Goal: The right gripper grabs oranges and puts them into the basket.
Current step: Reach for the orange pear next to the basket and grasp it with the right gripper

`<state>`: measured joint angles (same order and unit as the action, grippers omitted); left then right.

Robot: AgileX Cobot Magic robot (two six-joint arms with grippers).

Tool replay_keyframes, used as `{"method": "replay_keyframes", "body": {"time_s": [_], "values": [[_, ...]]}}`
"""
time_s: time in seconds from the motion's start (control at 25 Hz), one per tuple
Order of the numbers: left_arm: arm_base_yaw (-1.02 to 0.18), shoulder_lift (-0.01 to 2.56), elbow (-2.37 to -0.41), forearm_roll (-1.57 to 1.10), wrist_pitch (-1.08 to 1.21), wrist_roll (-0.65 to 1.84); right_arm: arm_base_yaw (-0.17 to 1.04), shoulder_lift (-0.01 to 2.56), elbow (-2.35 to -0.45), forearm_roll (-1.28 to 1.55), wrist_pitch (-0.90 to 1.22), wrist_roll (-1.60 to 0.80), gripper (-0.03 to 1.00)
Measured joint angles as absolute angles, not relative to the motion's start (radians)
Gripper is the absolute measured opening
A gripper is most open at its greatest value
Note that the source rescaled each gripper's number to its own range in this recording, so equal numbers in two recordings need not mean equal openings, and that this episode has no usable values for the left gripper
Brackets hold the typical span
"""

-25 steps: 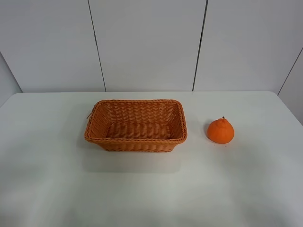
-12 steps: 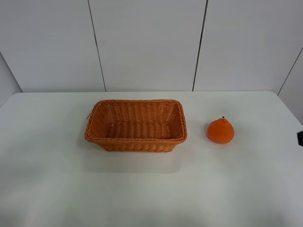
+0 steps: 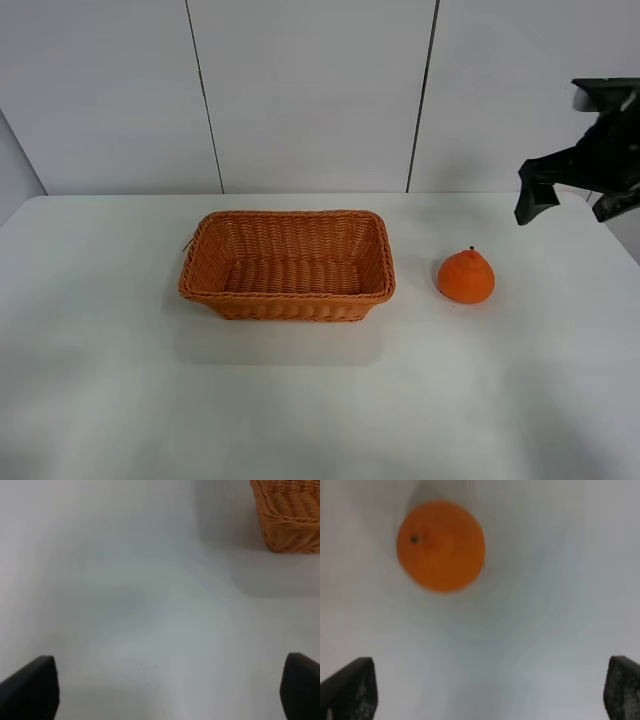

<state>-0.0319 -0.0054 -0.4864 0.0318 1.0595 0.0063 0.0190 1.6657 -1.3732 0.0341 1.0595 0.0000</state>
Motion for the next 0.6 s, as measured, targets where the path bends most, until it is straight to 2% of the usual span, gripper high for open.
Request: {"method": "replay_keyframes", "body": {"time_s": [0.28,0.6], "values": [[-0.032,-0.005,-0.486,0.032,1.060,0.006,0.032,1.970,-1.650,0.086,1.178,-0.026,1.00],[-0.032,-0.005,-0.486,0.032,1.060,0.006,0.147,2.048,-1.695,0.068,1.178,-0.057,1.00]]}}
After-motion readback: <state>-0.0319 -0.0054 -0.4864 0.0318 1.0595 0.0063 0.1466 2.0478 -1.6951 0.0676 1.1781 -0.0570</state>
